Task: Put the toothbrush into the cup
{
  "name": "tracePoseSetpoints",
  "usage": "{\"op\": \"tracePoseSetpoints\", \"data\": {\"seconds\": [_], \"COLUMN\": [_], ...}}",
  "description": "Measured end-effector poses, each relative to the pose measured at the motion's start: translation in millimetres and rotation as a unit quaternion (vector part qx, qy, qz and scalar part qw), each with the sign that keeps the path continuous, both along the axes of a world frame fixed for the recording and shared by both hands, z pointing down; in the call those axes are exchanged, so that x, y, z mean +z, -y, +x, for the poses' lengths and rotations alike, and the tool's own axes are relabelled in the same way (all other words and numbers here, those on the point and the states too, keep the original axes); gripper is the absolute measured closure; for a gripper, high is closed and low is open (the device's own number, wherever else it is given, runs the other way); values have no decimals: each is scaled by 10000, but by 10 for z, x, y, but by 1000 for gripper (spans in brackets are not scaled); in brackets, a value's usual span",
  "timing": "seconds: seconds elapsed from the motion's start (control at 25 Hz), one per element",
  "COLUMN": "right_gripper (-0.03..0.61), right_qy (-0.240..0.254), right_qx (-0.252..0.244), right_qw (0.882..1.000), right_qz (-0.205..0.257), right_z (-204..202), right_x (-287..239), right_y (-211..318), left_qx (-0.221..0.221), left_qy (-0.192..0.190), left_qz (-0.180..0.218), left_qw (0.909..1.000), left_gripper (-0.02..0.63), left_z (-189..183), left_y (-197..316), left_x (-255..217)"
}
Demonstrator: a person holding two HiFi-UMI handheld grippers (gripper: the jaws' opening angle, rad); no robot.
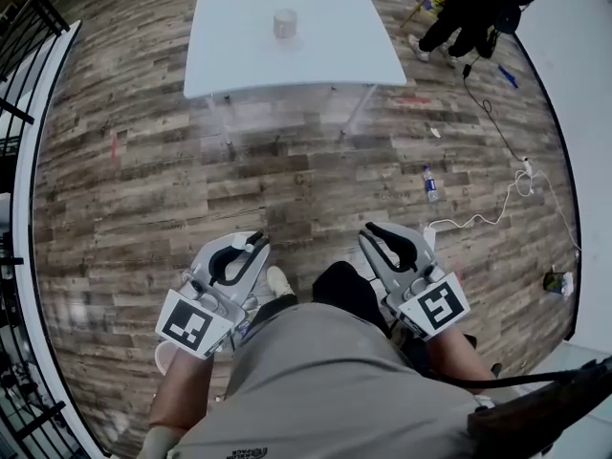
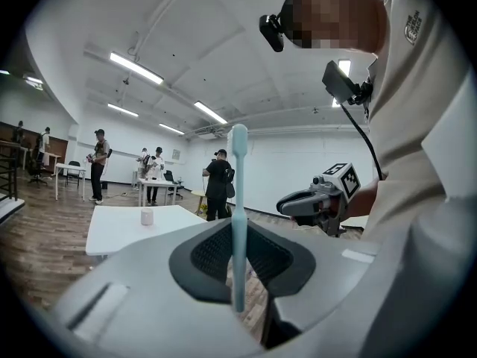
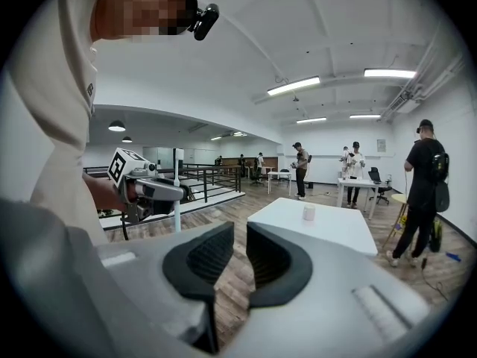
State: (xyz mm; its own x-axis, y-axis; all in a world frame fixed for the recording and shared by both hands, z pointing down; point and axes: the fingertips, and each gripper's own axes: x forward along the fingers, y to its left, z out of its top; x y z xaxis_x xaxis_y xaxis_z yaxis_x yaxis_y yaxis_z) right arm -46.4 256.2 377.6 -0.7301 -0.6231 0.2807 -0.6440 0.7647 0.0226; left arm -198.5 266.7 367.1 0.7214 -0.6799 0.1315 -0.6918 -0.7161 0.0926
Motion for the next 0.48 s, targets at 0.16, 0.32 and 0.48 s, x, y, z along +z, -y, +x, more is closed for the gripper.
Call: {"op": "tracePoseSetpoints", "data": {"seconds": [0.16,0.32,0.48], "right_gripper": [534,534,534], "right_qy": [-34,55,124], "right_qx": [59,67,-125], "right_qw": [9999,9998,9997], "right_qz": [-84,-169,-179], "right_z": [38,130,199], "right_x": [34,79,91], "right_y": [129,432,862], "left_qx": [59,58,-166], "left_qy": [-16,22,68], "left_qz": [-235,-279,-164], "left_qw": [9997,9996,9997], "left_gripper": [568,568,568], "left_z": [38,138,215], "left_y": [112,412,844], "left_x": [61,80,40]}}
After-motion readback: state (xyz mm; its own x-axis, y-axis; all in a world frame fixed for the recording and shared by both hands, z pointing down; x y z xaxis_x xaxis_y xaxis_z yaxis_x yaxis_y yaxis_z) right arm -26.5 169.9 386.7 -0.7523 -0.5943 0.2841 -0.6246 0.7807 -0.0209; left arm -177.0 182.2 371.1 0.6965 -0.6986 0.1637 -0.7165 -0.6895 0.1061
